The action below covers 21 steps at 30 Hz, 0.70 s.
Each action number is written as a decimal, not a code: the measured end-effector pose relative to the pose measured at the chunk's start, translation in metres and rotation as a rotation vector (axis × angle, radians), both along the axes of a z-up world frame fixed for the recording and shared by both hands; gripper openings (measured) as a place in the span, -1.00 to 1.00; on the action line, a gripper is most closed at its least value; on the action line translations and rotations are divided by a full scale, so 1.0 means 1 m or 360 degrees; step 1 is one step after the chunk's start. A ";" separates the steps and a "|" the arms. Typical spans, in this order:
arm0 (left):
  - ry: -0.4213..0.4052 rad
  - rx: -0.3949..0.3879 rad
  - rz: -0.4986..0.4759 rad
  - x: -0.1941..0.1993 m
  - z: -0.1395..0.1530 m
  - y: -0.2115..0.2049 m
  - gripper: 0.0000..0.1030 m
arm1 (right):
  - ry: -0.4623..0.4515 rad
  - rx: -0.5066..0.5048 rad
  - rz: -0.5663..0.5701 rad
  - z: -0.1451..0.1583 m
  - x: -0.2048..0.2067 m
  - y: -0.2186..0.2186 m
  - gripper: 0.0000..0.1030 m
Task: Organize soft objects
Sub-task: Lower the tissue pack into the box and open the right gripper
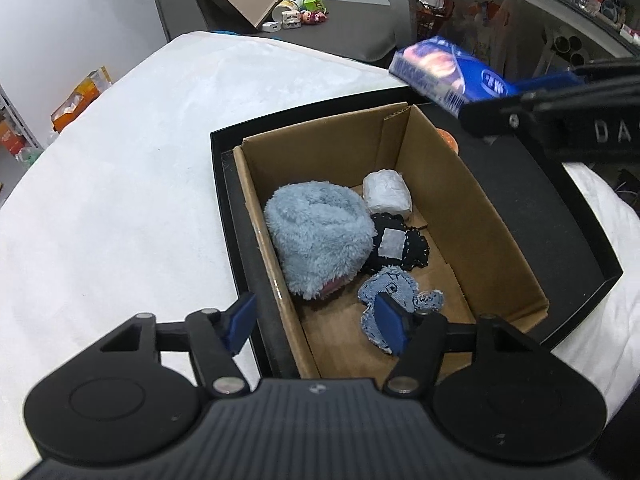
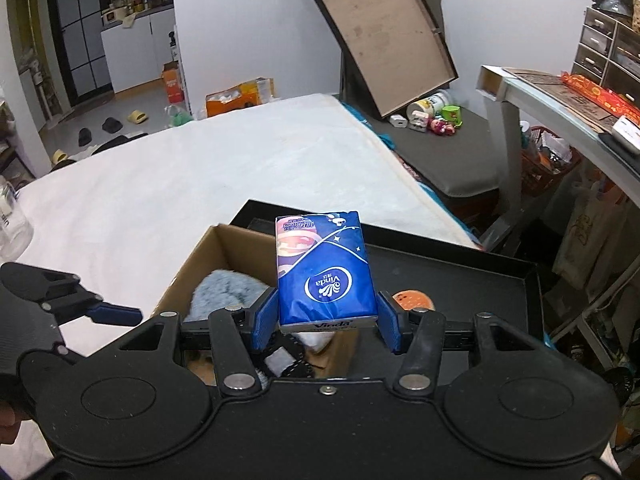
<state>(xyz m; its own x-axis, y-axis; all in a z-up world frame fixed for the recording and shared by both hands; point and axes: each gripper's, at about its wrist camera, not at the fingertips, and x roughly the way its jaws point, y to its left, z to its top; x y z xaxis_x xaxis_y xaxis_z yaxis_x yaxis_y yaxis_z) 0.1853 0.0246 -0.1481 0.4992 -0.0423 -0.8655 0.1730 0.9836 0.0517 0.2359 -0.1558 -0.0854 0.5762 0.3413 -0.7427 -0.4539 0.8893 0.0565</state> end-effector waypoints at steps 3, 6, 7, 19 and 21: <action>-0.0001 -0.0035 -0.0002 -0.002 0.000 0.004 -0.10 | 0.0008 -0.0016 0.0013 0.001 -0.007 0.007 0.00; 0.0007 -0.0051 -0.0011 -0.002 -0.003 0.006 -0.25 | 0.0020 -0.0039 0.0026 0.001 -0.013 0.012 0.00; 0.0006 -0.0051 -0.0011 -0.002 -0.003 0.007 -0.31 | 0.0022 -0.0046 0.0029 0.001 -0.015 0.014 0.00; 0.0068 -0.0085 0.0009 -0.007 -0.012 0.022 -0.69 | 0.0067 -0.0133 0.0021 -0.007 -0.025 0.028 0.26; 0.0066 -0.0101 0.0006 -0.008 -0.010 0.022 -0.69 | 0.0074 -0.0131 0.0010 -0.006 -0.026 0.025 0.32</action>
